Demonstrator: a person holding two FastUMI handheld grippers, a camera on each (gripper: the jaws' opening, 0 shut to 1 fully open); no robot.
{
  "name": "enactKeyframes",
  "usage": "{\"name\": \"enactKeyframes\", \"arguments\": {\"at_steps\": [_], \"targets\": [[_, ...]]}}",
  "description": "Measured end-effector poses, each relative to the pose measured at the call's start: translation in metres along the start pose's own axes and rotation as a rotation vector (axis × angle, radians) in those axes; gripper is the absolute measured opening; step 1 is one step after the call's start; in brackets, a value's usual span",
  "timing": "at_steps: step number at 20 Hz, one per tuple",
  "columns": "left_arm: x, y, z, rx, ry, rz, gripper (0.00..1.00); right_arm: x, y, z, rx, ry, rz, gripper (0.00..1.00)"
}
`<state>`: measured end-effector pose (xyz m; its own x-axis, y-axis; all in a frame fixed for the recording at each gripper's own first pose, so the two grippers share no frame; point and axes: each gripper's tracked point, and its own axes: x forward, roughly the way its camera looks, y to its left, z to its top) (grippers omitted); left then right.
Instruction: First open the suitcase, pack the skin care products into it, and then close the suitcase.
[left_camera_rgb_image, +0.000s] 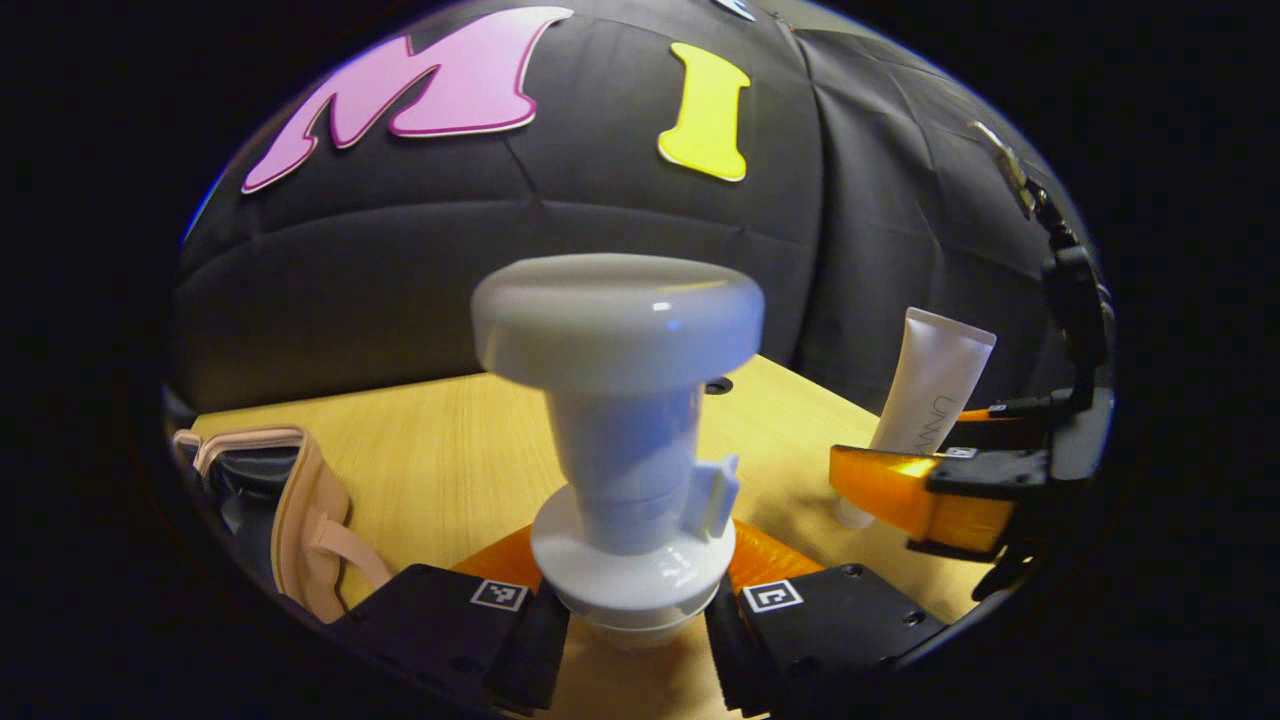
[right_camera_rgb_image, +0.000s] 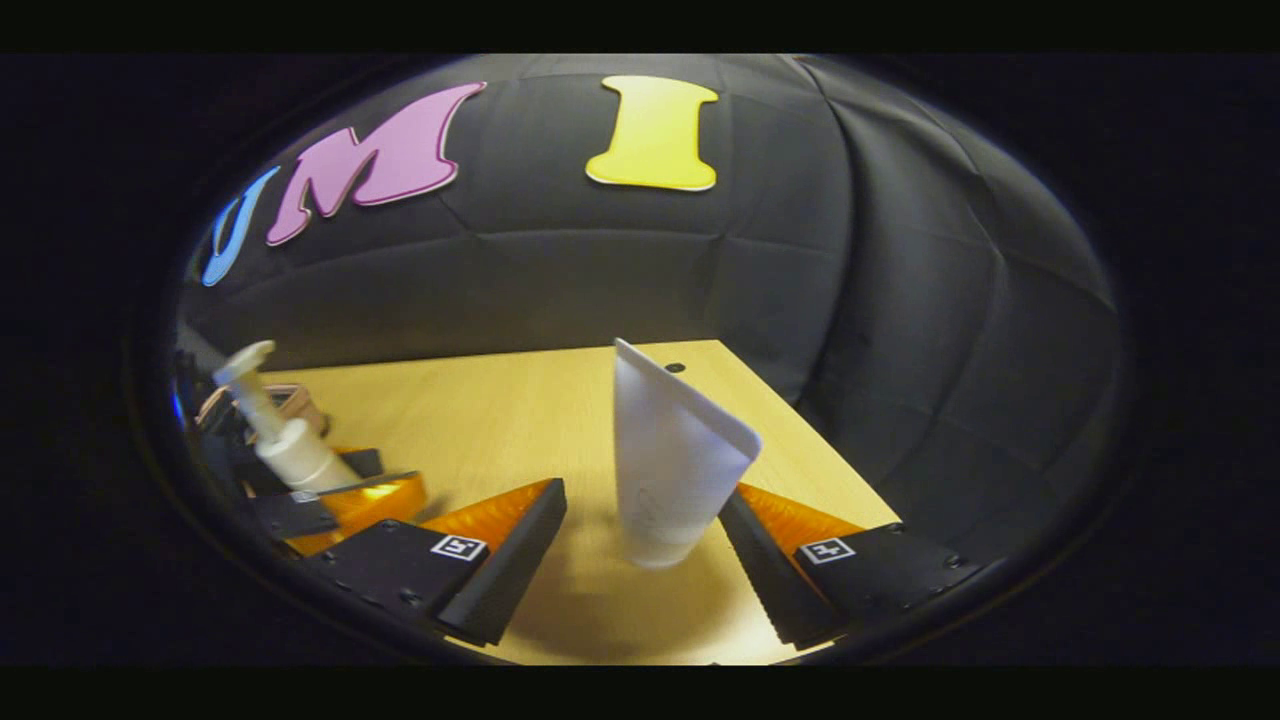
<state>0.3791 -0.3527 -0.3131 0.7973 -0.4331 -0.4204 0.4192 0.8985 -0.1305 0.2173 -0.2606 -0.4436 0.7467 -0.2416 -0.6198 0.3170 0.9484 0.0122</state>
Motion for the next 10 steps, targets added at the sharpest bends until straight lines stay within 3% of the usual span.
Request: {"name": "enactKeyframes", "arguments": {"at_steps": [5,6,8,10], "targets": [[-0.02,0.012,-0.008,-0.029,0.015,0.015,0.63,0.02,-0.009,-0.015,0.025,0.031,-0.03,0.97],[-0.023,0.013,-0.009,-0.025,0.014,0.018,0.63,0.021,-0.007,-0.016,0.024,0.03,-0.02,0.87],[-0.029,0.018,-0.012,-0.023,0.017,0.025,0.63,0.021,-0.006,-0.019,-0.002,0.037,-0.038,0.53],[-0.035,0.021,-0.014,-0.037,0.021,0.028,0.63,0.017,0.002,-0.02,-0.026,0.046,-0.021,0.54]]}}
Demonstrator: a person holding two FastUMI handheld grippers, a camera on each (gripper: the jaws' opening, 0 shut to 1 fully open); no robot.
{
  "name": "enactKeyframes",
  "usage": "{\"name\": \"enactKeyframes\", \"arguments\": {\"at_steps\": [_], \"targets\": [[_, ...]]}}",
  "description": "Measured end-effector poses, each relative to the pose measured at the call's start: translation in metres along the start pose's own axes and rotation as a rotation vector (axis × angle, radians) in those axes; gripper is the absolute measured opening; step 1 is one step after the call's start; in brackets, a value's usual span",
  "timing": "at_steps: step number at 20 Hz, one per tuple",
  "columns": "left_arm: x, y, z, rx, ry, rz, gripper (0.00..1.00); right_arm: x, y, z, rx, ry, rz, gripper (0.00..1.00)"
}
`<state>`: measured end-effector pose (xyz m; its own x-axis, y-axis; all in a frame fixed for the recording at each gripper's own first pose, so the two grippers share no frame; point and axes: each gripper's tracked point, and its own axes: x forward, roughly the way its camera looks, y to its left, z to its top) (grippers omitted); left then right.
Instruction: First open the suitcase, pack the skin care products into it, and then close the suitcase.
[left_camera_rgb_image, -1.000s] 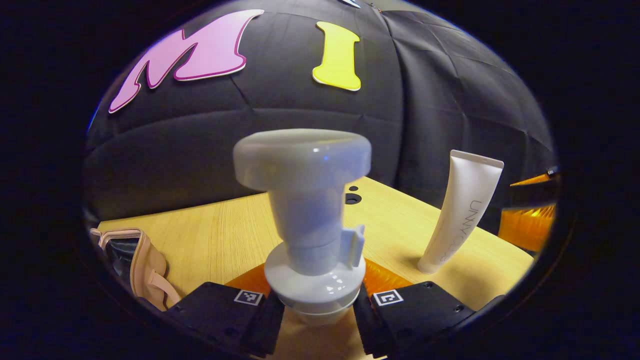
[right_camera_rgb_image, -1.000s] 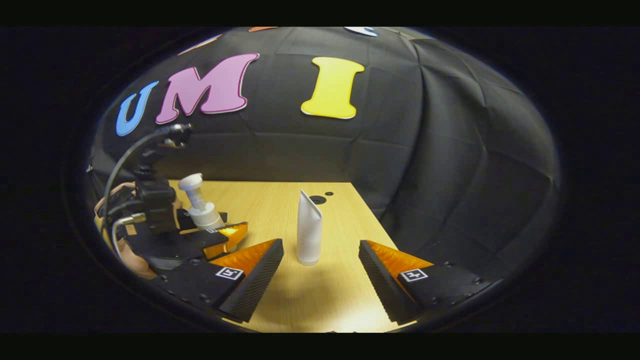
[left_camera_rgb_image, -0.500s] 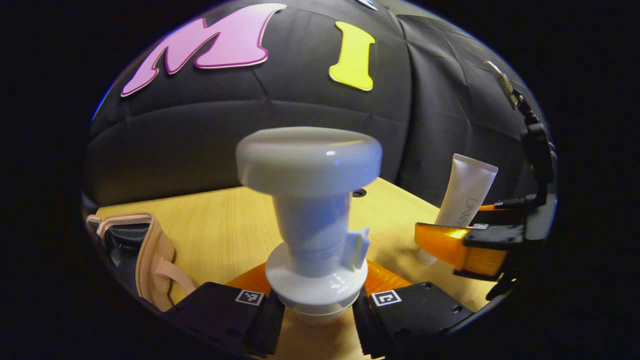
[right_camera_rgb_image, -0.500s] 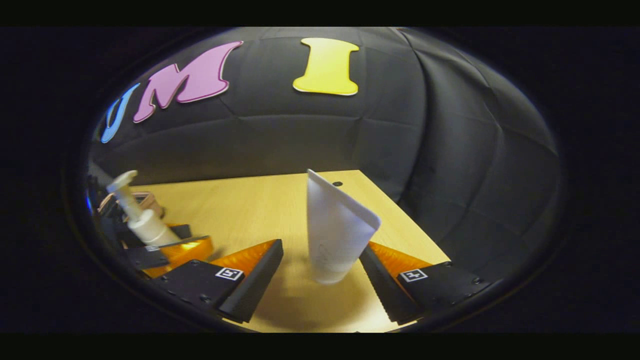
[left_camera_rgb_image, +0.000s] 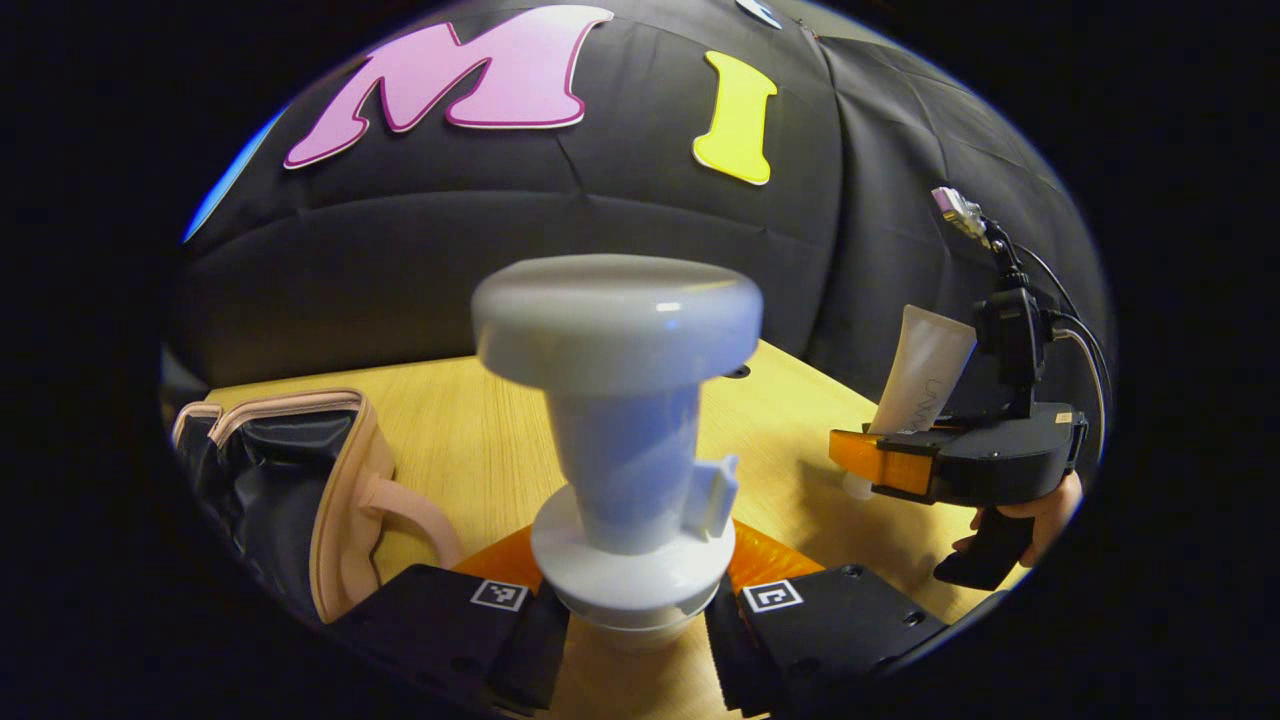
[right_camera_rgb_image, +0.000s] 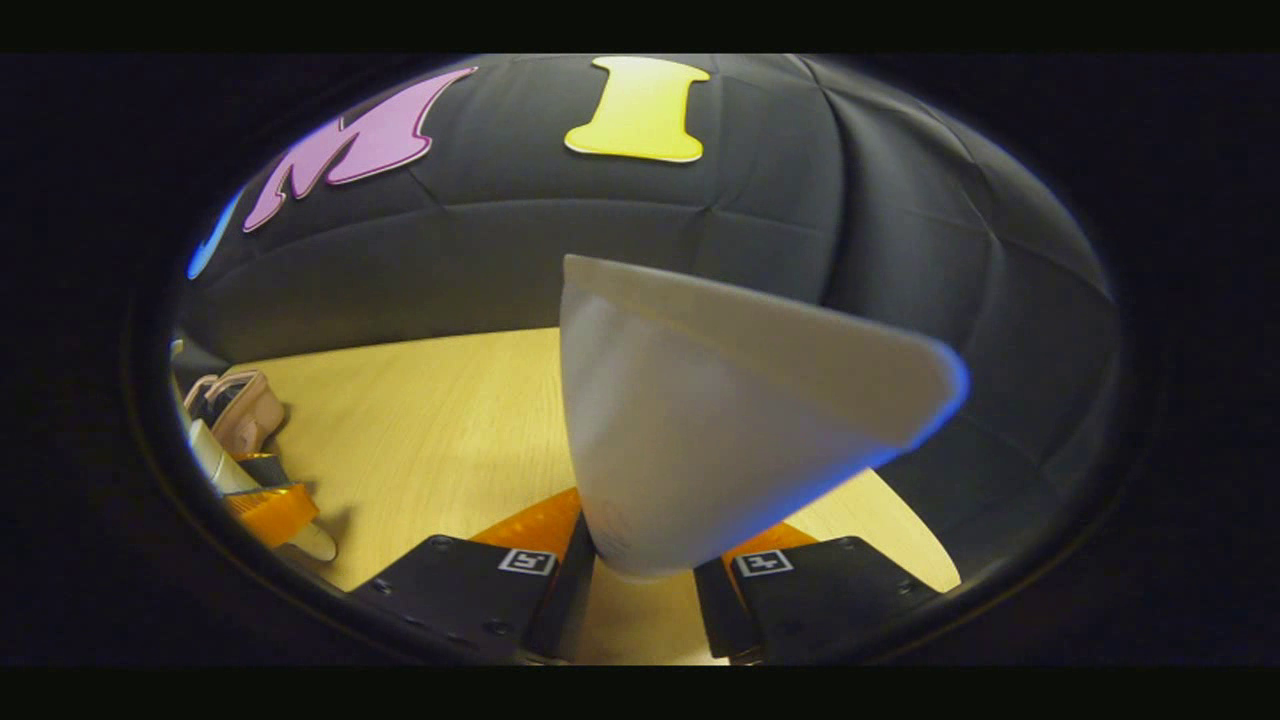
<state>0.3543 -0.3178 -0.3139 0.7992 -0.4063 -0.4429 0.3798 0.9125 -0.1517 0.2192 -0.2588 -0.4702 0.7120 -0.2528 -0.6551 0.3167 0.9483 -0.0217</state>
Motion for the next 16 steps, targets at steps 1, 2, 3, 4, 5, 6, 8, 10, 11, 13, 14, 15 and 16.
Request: {"name": "enactKeyframes", "arguments": {"at_steps": [1,2,3,4,5,6,8,10,11,13,14,15,16], "targets": [[-0.004,0.002,0.001,-0.007,-0.003,0.003,0.63,-0.006,0.004,-0.002,-0.014,0.012,0.009,0.53],[-0.009,0.004,0.004,-0.002,-0.011,0.004,0.63,-0.013,0.008,-0.001,-0.029,0.008,0.021,0.47],[-0.014,0.007,0.008,0.008,-0.023,0.007,0.63,-0.022,0.013,0.004,-0.044,-0.003,0.033,0.47],[-0.02,0.009,0.015,0.016,-0.039,0.007,0.63,-0.034,0.019,0.012,-0.056,-0.021,0.048,0.47],[-0.031,0.011,0.025,0.024,-0.062,0.0,0.63,-0.047,0.026,0.021,-0.069,-0.043,0.065,0.47],[-0.041,0.012,0.035,0.025,-0.083,-0.007,0.63,-0.06,0.033,0.031,-0.08,-0.071,0.079,0.47],[-0.072,0.019,0.06,0.002,-0.139,-0.023,0.63,-0.091,0.05,0.051,-0.113,-0.125,0.108,0.47],[-0.112,0.04,0.076,-0.049,-0.157,0.001,0.63,-0.126,0.069,0.067,-0.13,-0.164,0.14,0.47],[-0.129,0.053,0.079,-0.069,-0.155,0.019,0.63,-0.148,0.085,0.075,-0.13,-0.175,0.165,0.47],[-0.163,0.086,0.086,-0.091,-0.155,0.07,0.63,-0.178,0.111,0.084,-0.135,-0.191,0.208,0.47],[-0.178,0.106,0.085,-0.093,-0.149,0.108,0.63,-0.191,0.123,0.091,-0.144,-0.209,0.226,0.47],[-0.192,0.128,0.084,-0.091,-0.136,0.144,0.63,-0.204,0.137,0.095,-0.148,-0.219,0.248,0.47],[-0.203,0.15,0.083,-0.086,-0.139,0.174,0.63,-0.211,0.149,0.097,-0.153,-0.218,0.268,0.47]]}}
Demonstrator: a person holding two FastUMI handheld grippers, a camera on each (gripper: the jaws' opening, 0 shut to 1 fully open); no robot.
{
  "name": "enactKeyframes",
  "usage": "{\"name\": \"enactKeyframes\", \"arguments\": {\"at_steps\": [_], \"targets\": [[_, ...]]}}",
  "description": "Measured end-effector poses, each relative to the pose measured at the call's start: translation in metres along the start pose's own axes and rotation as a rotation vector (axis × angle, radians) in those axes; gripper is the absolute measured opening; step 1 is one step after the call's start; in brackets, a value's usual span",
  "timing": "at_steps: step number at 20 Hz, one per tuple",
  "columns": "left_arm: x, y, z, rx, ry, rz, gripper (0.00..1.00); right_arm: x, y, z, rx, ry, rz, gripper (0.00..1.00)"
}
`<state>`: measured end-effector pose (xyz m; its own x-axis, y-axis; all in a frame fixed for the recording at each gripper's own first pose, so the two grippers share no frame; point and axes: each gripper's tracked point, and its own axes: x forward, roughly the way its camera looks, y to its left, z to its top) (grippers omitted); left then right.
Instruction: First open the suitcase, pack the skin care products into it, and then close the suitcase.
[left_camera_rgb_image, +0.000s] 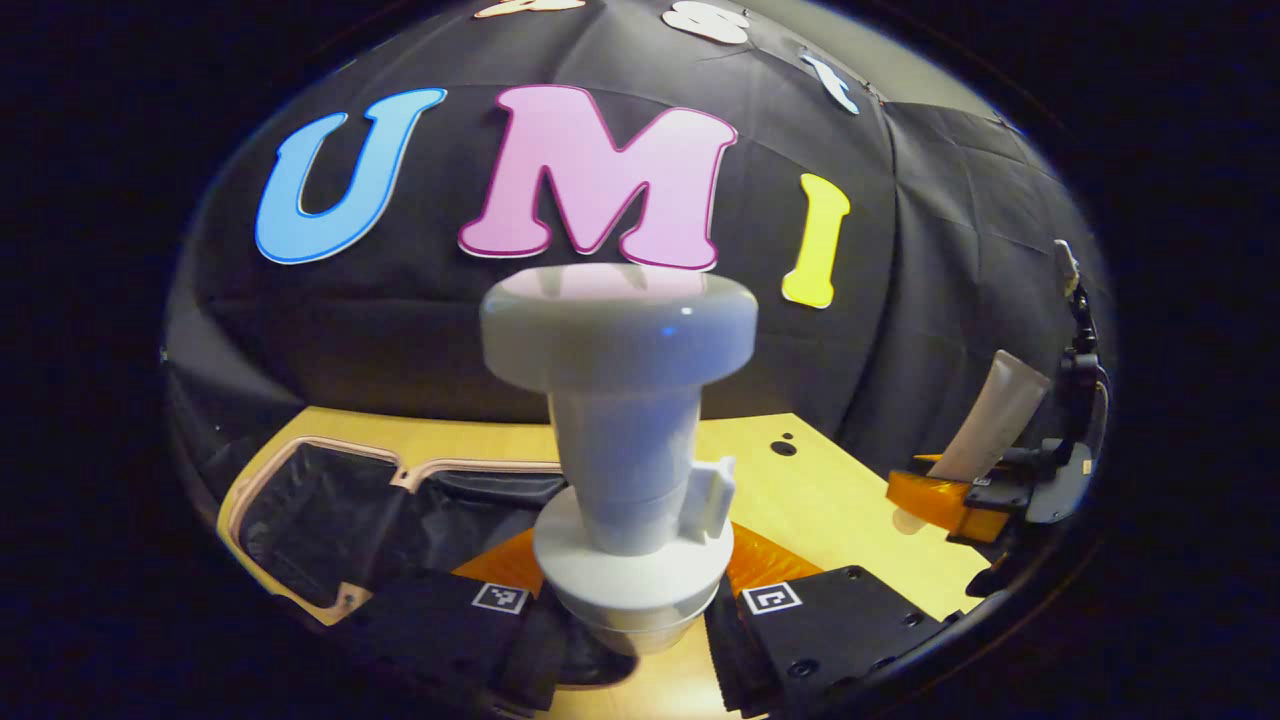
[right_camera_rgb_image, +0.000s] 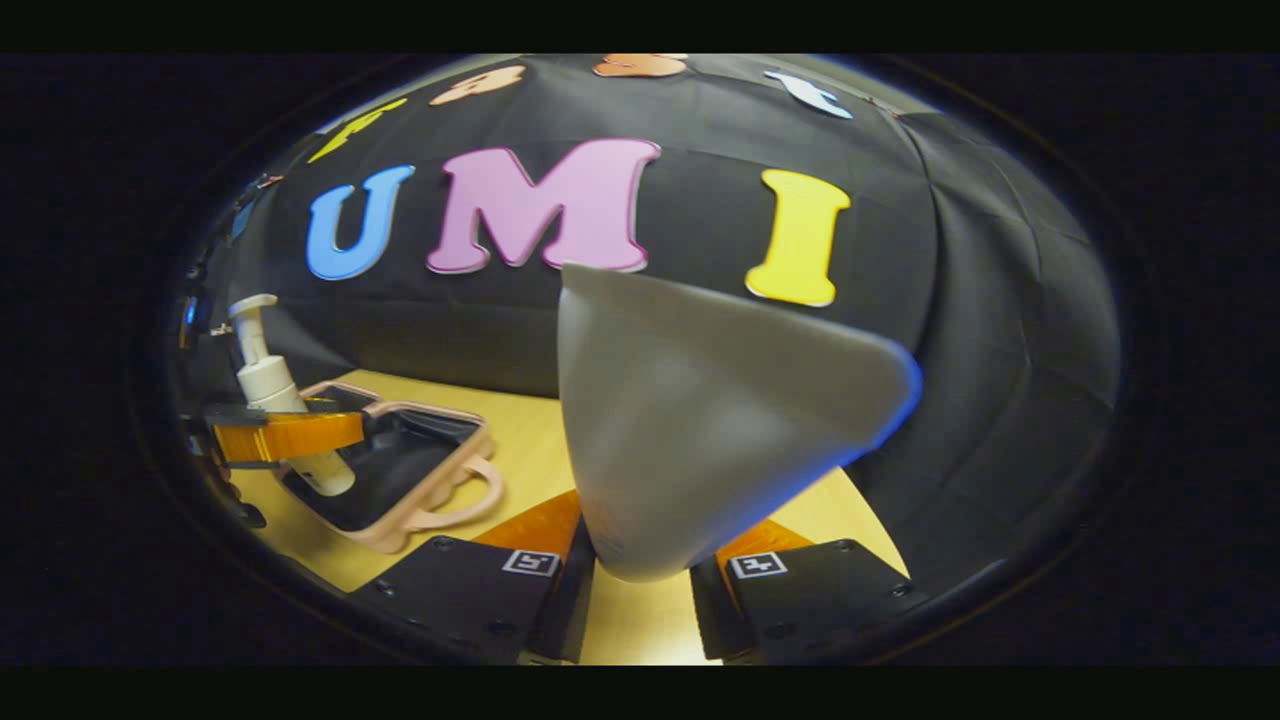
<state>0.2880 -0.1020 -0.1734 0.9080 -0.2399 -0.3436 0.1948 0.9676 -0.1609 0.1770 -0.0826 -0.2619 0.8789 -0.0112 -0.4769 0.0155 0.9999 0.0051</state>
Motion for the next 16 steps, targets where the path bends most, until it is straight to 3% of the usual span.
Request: {"name": "enactKeyframes", "arguments": {"at_steps": [1,3,7,11,12,14,16], "targets": [[0.0,0.022,-0.001,0.014,0.017,0.033,0.63,-0.003,0.014,0.003,0.006,0.007,0.026,0.43],[0.006,0.06,-0.014,0.052,0.083,0.077,0.63,-0.006,0.044,0.021,0.025,-0.016,0.076,0.47],[0.04,0.105,-0.063,0.075,0.272,0.131,0.63,0.0,0.091,0.043,0.004,-0.044,0.18,0.47],[0.067,0.117,-0.104,0.007,0.445,0.152,0.63,0.008,0.135,0.059,-0.013,-0.065,0.3,0.47],[0.073,0.121,-0.114,-0.007,0.497,0.167,0.63,0.011,0.145,0.063,-0.011,-0.072,0.331,0.42],[0.084,0.129,-0.138,0.019,0.624,0.194,0.63,0.014,0.162,0.066,0.018,-0.064,0.379,0.47],[0.094,0.132,-0.139,0.05,0.669,0.199,0.67,0.019,0.166,0.065,0.029,-0.061,0.393,0.47]]}}
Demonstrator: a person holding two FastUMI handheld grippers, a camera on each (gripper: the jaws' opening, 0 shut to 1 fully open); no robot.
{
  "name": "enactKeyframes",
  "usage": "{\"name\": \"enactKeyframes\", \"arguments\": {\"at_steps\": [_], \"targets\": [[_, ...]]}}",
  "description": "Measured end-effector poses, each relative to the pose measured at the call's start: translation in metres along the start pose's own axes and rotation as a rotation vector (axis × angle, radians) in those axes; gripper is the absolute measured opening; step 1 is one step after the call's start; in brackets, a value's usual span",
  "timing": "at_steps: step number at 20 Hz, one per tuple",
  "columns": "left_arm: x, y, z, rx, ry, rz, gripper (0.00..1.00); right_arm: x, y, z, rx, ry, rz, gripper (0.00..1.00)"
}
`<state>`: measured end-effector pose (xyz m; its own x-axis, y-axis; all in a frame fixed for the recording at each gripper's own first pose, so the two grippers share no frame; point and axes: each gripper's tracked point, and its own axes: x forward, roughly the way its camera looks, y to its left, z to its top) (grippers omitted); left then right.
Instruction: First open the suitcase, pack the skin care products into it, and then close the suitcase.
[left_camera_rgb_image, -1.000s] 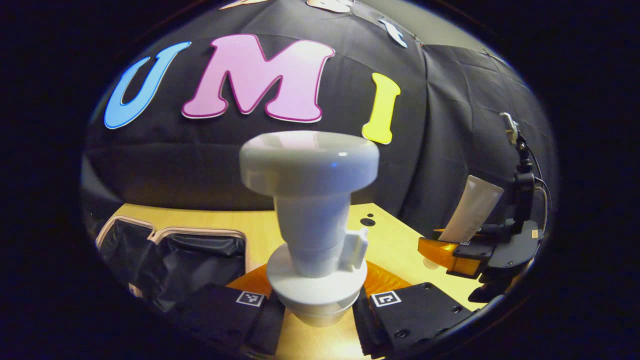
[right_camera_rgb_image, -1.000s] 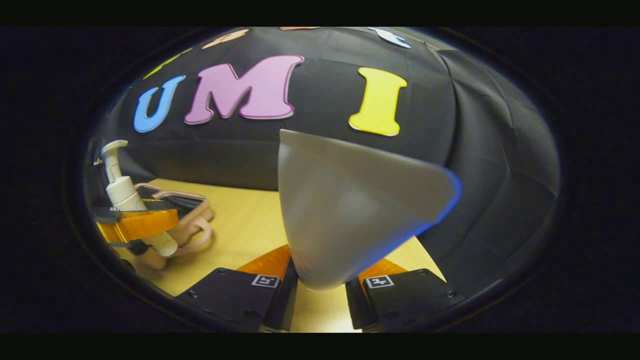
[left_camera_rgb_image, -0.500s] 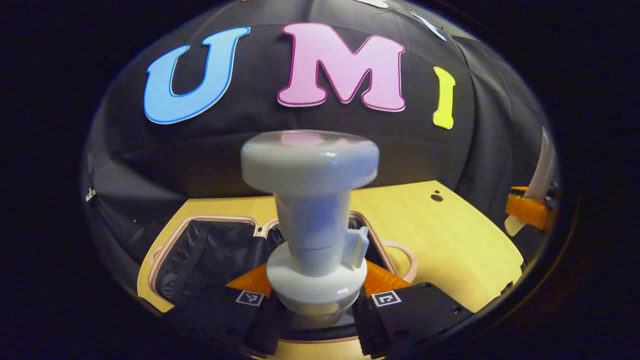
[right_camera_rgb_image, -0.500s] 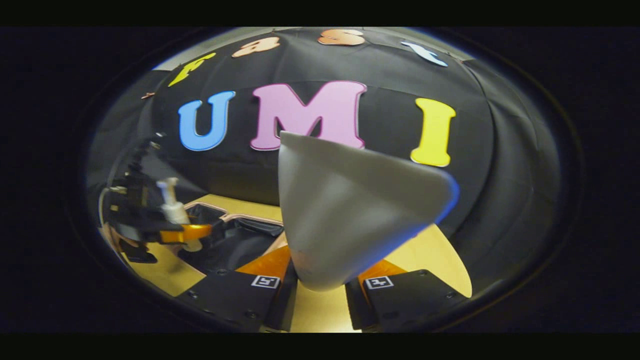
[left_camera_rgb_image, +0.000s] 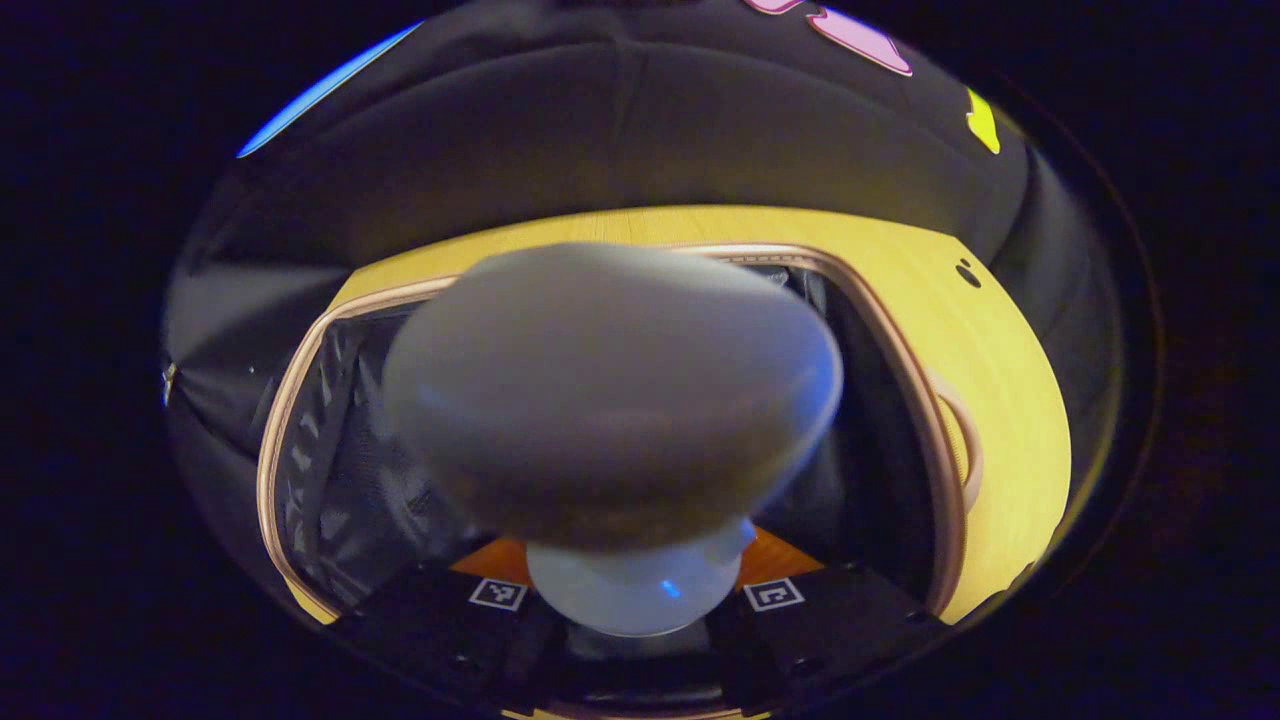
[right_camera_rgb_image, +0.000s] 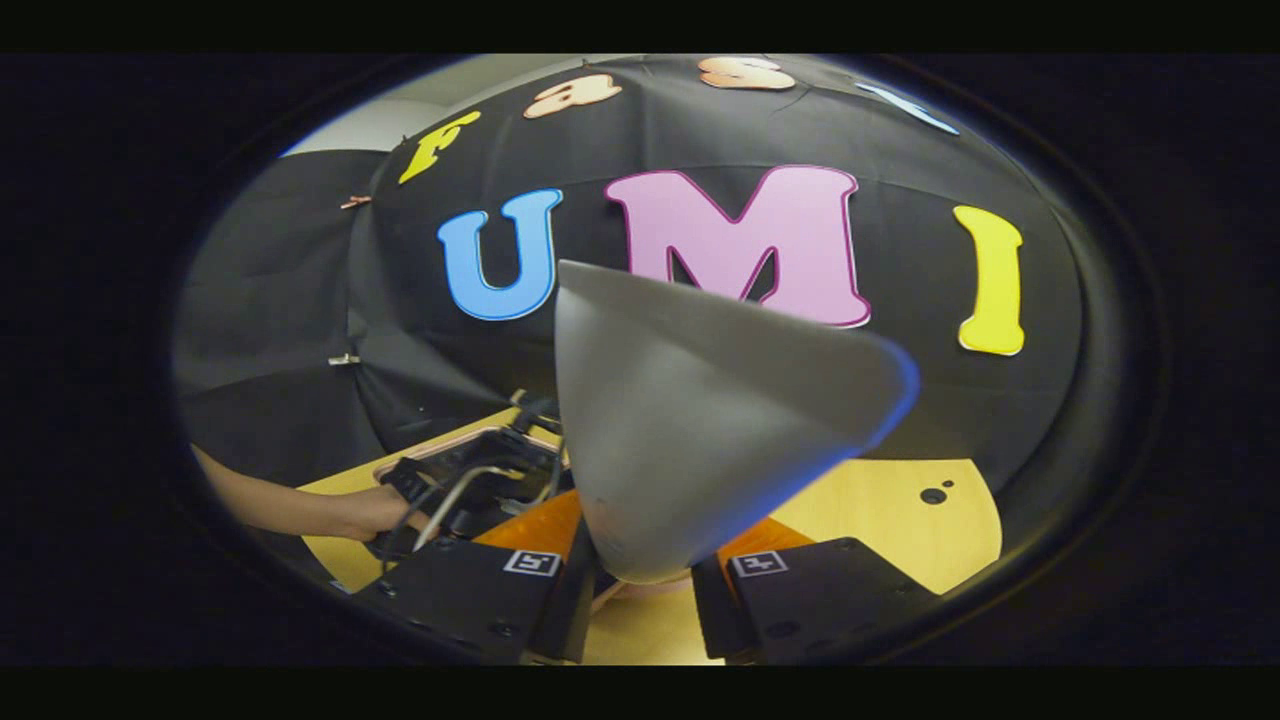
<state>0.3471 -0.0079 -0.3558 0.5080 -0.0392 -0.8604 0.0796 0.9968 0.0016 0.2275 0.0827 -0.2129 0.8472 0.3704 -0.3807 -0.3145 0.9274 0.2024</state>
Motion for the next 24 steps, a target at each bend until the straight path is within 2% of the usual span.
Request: {"name": "enactKeyframes", "arguments": {"at_steps": [1,2,4,5,8,9,10,11,12,13,14,15,18,19,21,22,23,24], "targets": [[0.007,-0.001,-0.001,0.014,0.056,0.001,0.63,0.003,-0.001,-0.003,0.005,0.012,-0.002,0.46],[0.01,0.001,0.0,0.025,0.102,0.015,0.63,0.008,-0.004,-0.017,0.039,0.073,-0.009,0.47],[0.021,0.002,-0.011,0.007,0.2,0.033,0.64,0.013,-0.005,-0.025,0.073,0.108,-0.01,0.47],[0.02,0.002,-0.007,-0.012,0.188,0.034,0.67,0.016,-0.008,-0.027,0.073,0.114,-0.016,0.47],[0.016,0.006,-0.012,-0.057,0.182,0.032,0.63,0.023,-0.011,-0.036,0.073,0.139,-0.02,0.46],[0.012,0.003,-0.014,-0.082,0.167,0.009,0.63,0.026,-0.009,-0.04,0.075,0.153,-0.018,0.47],[0.005,0.003,-0.01,-0.113,0.132,-0.004,0.68,0.028,-0.007,-0.044,0.071,0.161,-0.018,0.42],[-0.007,0.004,-0.004,-0.14,0.075,-0.02,0.73,0.032,-0.005,-0.046,0.065,0.171,-0.019,0.47],[-0.024,0.008,0.008,-0.167,-0.008,-0.028,0.85,0.035,0.001,-0.05,0.06,0.181,-0.013,0.46],[-0.047,0.014,0.019,-0.191,-0.102,-0.039,0.89,0.041,0.007,-0.057,0.057,0.193,-0.008,0.42],[-0.07,0.019,0.028,-0.207,-0.185,-0.048,0.95,0.046,0.015,-0.068,0.061,0.223,-0.002,0.42],[-0.09,0.033,0.027,-0.213,-0.243,-0.041,0.96,0.051,0.025,-0.081,0.078,0.26,0.008,0.47],[-0.151,0.078,0.014,-0.193,-0.337,0.025,0.97,0.066,0.046,-0.113,0.113,0.351,0.001,0.47],[-0.168,0.082,0.007,-0.194,-0.371,0.024,0.97,0.073,0.051,-0.123,0.109,0.373,-0.009,0.47],[-0.195,0.081,-0.012,-0.215,-0.423,-0.029,0.96,0.085,0.055,-0.141,0.117,0.424,-0.044,0.47],[-0.203,0.08,-0.022,-0.23,-0.44,-0.048,0.96,0.09,0.058,-0.149,0.125,0.449,-0.049,0.42],[-0.207,0.08,-0.031,-0.244,-0.452,-0.066,0.92,0.096,0.058,-0.158,0.133,0.479,-0.068,0.47],[-0.21,0.077,-0.042,-0.256,-0.45,-0.082,0.96,0.099,0.058,-0.164,0.148,0.508,-0.083,0.47]]}}
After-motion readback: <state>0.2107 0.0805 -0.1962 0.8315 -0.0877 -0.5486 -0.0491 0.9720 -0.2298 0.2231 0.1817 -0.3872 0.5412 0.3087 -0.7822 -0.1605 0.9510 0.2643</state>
